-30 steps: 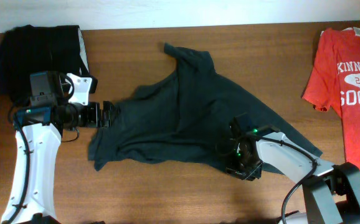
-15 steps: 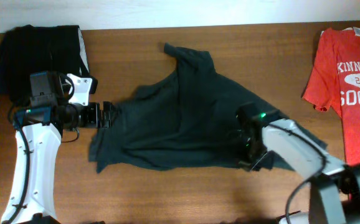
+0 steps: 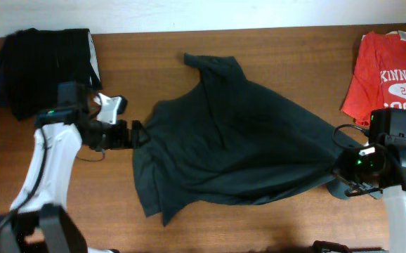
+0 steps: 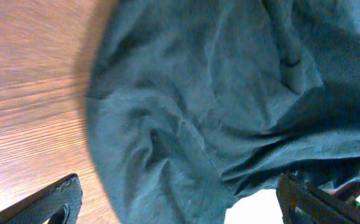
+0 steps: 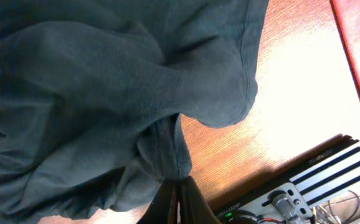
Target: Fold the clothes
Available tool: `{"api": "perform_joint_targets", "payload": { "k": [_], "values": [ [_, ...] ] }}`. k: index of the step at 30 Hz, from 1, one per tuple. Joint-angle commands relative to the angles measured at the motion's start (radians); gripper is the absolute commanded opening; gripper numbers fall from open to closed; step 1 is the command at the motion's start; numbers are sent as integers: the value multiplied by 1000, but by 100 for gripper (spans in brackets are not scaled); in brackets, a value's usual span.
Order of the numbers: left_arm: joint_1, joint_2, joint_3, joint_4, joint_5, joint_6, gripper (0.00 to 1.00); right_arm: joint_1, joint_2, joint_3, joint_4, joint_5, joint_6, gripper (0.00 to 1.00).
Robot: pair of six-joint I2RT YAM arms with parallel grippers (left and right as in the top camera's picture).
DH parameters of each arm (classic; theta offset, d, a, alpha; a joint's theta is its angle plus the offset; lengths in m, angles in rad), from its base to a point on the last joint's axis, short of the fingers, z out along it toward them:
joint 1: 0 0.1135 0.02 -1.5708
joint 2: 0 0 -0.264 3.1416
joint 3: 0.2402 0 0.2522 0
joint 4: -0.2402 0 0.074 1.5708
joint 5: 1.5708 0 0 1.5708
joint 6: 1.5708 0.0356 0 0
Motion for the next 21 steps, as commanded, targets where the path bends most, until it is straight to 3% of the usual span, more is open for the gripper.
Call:
{"api": "perform_joint_targets", "payload": {
  "k": [1, 4, 11, 21],
  "values": [
    [-55, 130, 13, 11, 5, -10, 99, -4, 13, 14, 3, 19, -30, 4],
    [-44, 222, 13, 53, -137, -91, 99, -4, 19, 14, 2, 20, -36, 4],
    [-18, 262, 13, 311, -196, -86, 99, -4, 20, 14, 8, 20, -36, 4],
    [-112, 364, 13, 314, -181, -15, 99, -4, 20, 14, 7, 19, -37, 4]
  ]
}}
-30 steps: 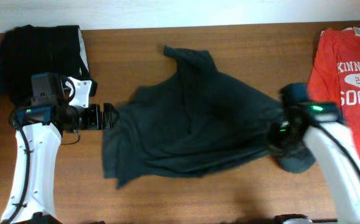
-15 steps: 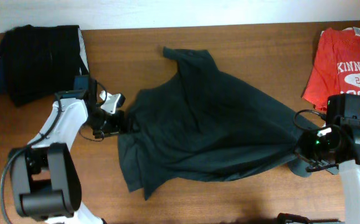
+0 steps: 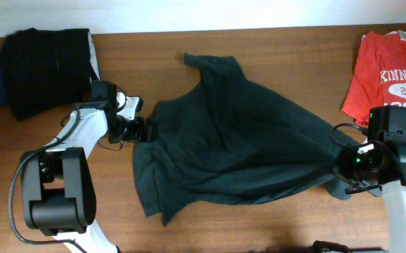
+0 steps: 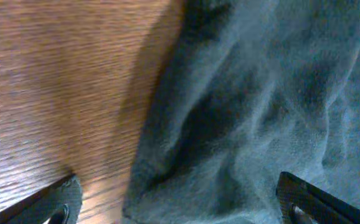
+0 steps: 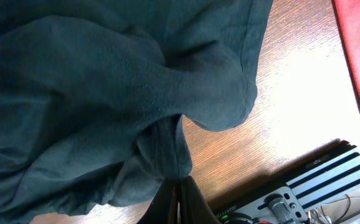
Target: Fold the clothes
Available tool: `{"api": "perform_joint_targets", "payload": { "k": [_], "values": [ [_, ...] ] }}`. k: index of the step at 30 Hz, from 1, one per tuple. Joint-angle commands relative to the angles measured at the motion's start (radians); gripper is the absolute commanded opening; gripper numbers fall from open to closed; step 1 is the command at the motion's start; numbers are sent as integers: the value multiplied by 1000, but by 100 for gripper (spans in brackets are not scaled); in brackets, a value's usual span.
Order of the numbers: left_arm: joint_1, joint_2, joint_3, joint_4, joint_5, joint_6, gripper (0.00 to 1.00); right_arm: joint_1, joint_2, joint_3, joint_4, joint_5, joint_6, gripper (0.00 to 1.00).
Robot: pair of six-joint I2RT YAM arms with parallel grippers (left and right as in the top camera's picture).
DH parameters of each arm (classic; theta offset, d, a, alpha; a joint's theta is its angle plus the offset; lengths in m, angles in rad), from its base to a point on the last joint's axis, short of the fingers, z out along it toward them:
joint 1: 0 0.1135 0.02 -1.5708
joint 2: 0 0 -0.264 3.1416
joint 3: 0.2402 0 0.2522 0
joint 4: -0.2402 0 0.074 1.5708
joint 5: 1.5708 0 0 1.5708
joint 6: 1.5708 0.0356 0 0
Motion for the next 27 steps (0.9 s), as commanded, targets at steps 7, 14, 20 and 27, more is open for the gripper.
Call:
{"api": "perform_joint_targets", "payload": {
  "k": [7, 14, 20, 27],
  "values": [
    [-26, 80, 14, -3, -8, 27, 2, -4, 0, 14, 5, 16, -10, 4],
    [46, 74, 252, -195, -190, -177, 1, -4, 0, 14, 16, -65, -25, 4],
    [112, -29, 472, -450, -190, -200, 1, -4, 0, 89, 27, -80, -26, 4],
    [68, -365, 486, -489, -189, -204, 1, -4, 0, 403, 15, -201, -85, 4]
  ]
}}
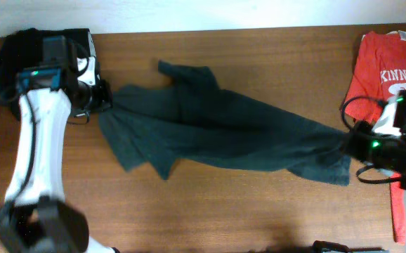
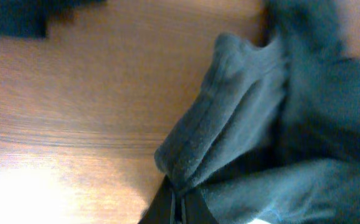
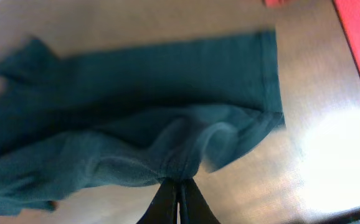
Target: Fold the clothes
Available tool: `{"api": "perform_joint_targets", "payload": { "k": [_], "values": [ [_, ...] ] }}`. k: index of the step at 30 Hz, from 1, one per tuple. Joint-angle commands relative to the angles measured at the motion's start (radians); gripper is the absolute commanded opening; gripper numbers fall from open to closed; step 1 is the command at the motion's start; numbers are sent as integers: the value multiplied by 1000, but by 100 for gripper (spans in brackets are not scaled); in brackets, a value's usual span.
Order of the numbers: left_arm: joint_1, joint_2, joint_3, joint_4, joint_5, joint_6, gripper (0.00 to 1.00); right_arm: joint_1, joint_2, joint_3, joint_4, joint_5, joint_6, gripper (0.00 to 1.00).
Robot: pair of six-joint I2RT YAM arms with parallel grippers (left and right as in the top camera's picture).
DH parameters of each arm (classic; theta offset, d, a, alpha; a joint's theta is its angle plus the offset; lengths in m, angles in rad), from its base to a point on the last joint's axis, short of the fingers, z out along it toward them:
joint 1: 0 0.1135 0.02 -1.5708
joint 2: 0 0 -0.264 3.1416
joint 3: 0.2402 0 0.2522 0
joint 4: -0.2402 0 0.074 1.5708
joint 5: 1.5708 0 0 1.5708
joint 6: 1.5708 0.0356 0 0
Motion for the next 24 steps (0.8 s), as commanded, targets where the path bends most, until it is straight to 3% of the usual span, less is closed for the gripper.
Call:
{"api": "perform_joint_targets", "payload": {
  "k": [1, 4, 8, 12, 15, 17, 21, 24],
  "values": [
    [-19, -227, 32, -21, -8, -32, 1, -4, -9, 150, -13, -62, -31, 4],
    [-26, -375, 32, -16, -12, -52, 1, -4, -8, 224, -11, -97, -31, 4],
    [-26, -418, 31, 43, -8, -85, 1, -3, 37, 226, 76, -114, 4, 4],
    [-26, -275, 31, 179, 48, -95, 1, 3, 220, 226, 312, -256, 41, 4],
    [-26, -87, 37, 431, 84, -94, 1, 41, 402, 241, 571, -386, 114, 4],
    [-26, -51, 72, 481, 92, -95, 1, 49, 454, 274, 632, -400, 137, 4],
    [-26, -30, 346, 427, 44, -82, 1, 9, 500, 515, 580, -400, 128, 4],
    [-12, -30, 608, 315, 34, -41, 1, -87, 499, 774, 445, -400, 109, 4]
  ]
}}
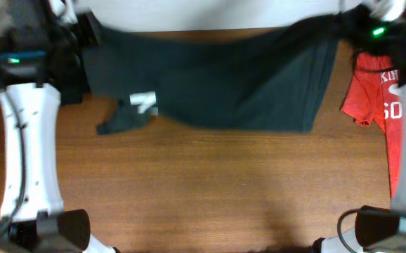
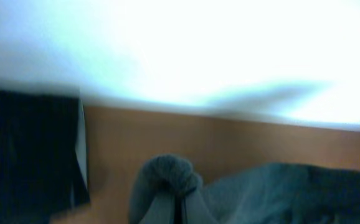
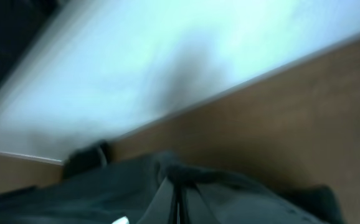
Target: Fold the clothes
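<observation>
A dark green shirt (image 1: 217, 81) hangs stretched wide across the far part of the table, lifted by both arms. My left gripper (image 1: 89, 29) is shut on its left top corner, seen bunched in the left wrist view (image 2: 167, 171). At the far right my right gripper (image 1: 336, 22) is shut on the other top corner (image 3: 180, 177). The shirt's lower edge with a white label (image 1: 144, 102) reaches down toward the wood.
A red printed T-shirt (image 1: 382, 98) lies at the right edge of the table. A black folded garment (image 1: 68, 77) lies at the far left, partly behind the left arm. Brown wooden tabletop (image 1: 203, 190) spreads in front of the shirt.
Both grippers have risen and moved to the far edge of the table, still shut on the shirt. The shirt, stretched low across the table before, now hangs spread wide between them.
The green shirt lay crumpled mid-table, my right gripper shut on its right edge and my left open beside its left edge. Then the left was at the cloth, then shut on it with the shirt pulled long. Now it hangs spread at the back.
</observation>
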Available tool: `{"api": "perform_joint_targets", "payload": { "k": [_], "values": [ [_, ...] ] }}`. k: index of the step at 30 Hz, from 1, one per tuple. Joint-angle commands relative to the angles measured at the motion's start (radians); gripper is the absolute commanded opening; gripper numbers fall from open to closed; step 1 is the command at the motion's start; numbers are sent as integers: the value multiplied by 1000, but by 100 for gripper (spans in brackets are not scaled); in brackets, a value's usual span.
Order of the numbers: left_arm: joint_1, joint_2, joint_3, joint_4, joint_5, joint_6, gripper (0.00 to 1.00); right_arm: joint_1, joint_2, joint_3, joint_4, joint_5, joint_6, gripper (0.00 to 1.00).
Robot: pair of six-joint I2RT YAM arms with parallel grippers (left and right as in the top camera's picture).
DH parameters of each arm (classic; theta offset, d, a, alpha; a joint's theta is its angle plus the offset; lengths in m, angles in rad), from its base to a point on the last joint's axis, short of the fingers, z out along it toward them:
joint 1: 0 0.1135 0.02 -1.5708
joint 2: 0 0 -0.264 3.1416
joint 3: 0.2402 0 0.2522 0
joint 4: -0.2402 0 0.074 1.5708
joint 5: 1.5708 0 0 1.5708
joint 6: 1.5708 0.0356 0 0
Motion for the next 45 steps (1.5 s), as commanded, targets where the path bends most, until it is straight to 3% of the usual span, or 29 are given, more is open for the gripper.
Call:
{"api": "perform_joint_targets", "payload": {
  "k": [1, 4, 8, 12, 18, 26, 29, 35, 39, 45],
  "values": [
    [19, -59, 311, -87, -17, 46, 1, -119, -53, 289, -100, -20, -19, 4],
    [25, -59, 425, -176, -16, 54, 0, -192, -53, 403, -198, -20, -34, 4],
    [21, -26, 404, -283, -13, 54, 0, -185, -32, 377, -291, -16, -117, 4],
    [21, 81, 319, -408, -4, 54, 0, -149, 32, 287, -415, -2, -188, 4],
    [14, 236, 158, -597, 140, 82, 0, -100, 69, 14, -565, 57, -327, 4],
    [-10, 232, 134, -810, 141, 159, 1, -103, 68, -63, -693, 306, -320, 4],
    [-26, 232, 127, -885, 133, 167, 1, -103, 68, -63, -722, 488, -222, 4],
    [-81, 183, 80, -919, 122, 165, 1, -103, 68, -64, -723, 546, -189, 4],
    [-119, 67, -59, -919, 15, 98, 1, -103, 68, -64, -781, 547, -190, 4],
    [-117, -105, -247, -919, 10, 74, 1, -103, 54, -169, -808, 573, -188, 4]
  ]
}}
